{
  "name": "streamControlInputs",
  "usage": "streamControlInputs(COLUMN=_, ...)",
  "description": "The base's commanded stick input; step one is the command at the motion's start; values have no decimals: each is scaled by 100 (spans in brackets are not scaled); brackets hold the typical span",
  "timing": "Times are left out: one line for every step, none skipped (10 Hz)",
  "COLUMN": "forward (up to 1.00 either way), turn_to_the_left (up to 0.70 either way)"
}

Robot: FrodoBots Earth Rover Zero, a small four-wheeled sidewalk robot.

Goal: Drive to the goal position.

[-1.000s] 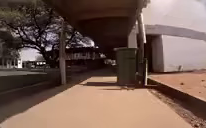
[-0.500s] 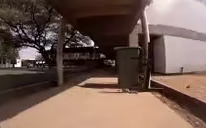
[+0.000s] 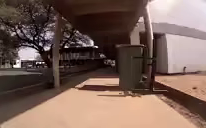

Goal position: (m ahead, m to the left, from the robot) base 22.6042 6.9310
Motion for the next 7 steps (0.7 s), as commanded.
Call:
streamControlInputs(forward=50, turn_to_the_left=0)
streamControlInputs(forward=50, turn_to_the_left=0)
streamControlInputs(forward=50, turn_to_the_left=0)
streamControlInputs(forward=50, turn_to_the_left=0)
streamControlInputs(forward=50, turn_to_the_left=50)
streamControlInputs(forward=50, turn_to_the_left=50)
streamControlInputs(forward=50, turn_to_the_left=41)
